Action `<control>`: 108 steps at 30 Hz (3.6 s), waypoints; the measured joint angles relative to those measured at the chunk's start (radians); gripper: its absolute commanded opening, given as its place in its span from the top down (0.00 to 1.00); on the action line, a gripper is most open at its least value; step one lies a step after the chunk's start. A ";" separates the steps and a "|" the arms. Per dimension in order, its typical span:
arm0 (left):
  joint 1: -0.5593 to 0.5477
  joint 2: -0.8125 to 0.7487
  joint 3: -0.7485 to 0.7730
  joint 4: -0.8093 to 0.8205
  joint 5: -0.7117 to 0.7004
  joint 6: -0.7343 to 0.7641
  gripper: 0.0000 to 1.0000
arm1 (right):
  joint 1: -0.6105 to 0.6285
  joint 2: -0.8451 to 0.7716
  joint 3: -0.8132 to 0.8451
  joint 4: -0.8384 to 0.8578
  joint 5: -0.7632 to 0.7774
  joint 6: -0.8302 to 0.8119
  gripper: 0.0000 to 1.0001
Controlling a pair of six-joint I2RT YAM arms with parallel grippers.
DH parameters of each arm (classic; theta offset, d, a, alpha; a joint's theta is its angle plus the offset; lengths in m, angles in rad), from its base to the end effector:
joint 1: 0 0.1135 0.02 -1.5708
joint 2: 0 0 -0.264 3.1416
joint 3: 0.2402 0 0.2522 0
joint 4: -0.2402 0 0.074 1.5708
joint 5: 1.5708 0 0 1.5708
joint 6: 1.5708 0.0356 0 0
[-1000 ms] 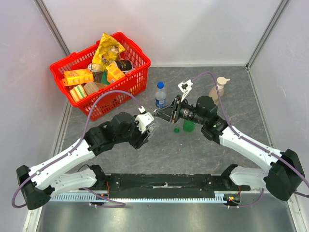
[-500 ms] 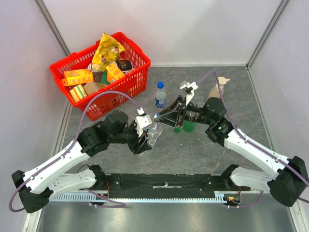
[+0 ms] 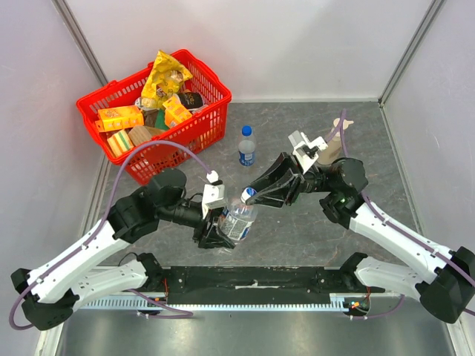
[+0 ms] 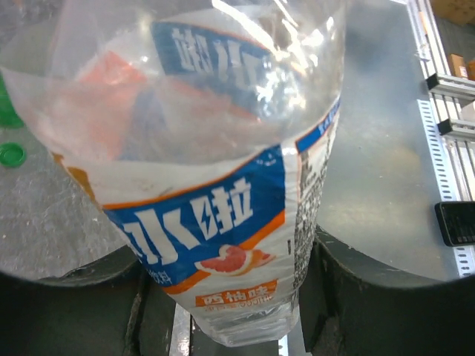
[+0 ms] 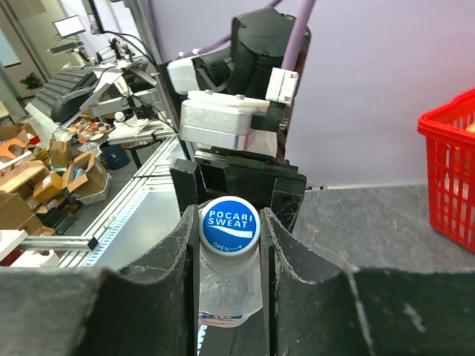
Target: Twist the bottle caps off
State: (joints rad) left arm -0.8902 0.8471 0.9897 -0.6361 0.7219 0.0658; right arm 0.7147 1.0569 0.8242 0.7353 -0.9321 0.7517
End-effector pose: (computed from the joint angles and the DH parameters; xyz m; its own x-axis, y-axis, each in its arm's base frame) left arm 0.0873 -0.1452 0.3578 -0.2350 0.3687 -0.8994 0.9671 -0.0043 -0.2544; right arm 0.1519 0.1696 0.3912 -0.3639 0.2232 -0.9043 -0.9221 -0.2235 0.3159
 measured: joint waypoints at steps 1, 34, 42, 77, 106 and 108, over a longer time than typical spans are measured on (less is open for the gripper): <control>0.000 -0.005 0.000 0.005 0.019 -0.002 0.98 | 0.002 0.000 -0.001 0.023 -0.010 0.010 1.00; -0.006 -0.010 -0.031 0.040 0.053 -0.022 0.98 | -0.002 -0.047 -0.020 0.151 0.057 0.060 0.02; -0.009 -0.045 -0.101 0.039 -0.169 -0.011 0.98 | -0.002 -0.117 -0.008 -0.105 0.246 -0.075 0.02; -0.009 0.053 -0.157 0.037 -0.800 -0.013 0.98 | -0.003 0.209 0.087 -0.465 0.489 0.045 0.55; -0.002 -0.054 -0.138 0.032 -0.513 -0.012 0.98 | -0.008 0.101 0.004 -0.257 0.312 0.019 1.00; 0.000 -0.055 -0.131 0.033 -0.460 -0.012 0.98 | -0.008 0.090 -0.010 -0.204 0.274 0.023 1.00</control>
State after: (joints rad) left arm -0.8906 0.7918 0.8589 -0.6033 0.2619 0.0540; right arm 0.7067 1.1465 0.8143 0.5312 -0.6586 0.7742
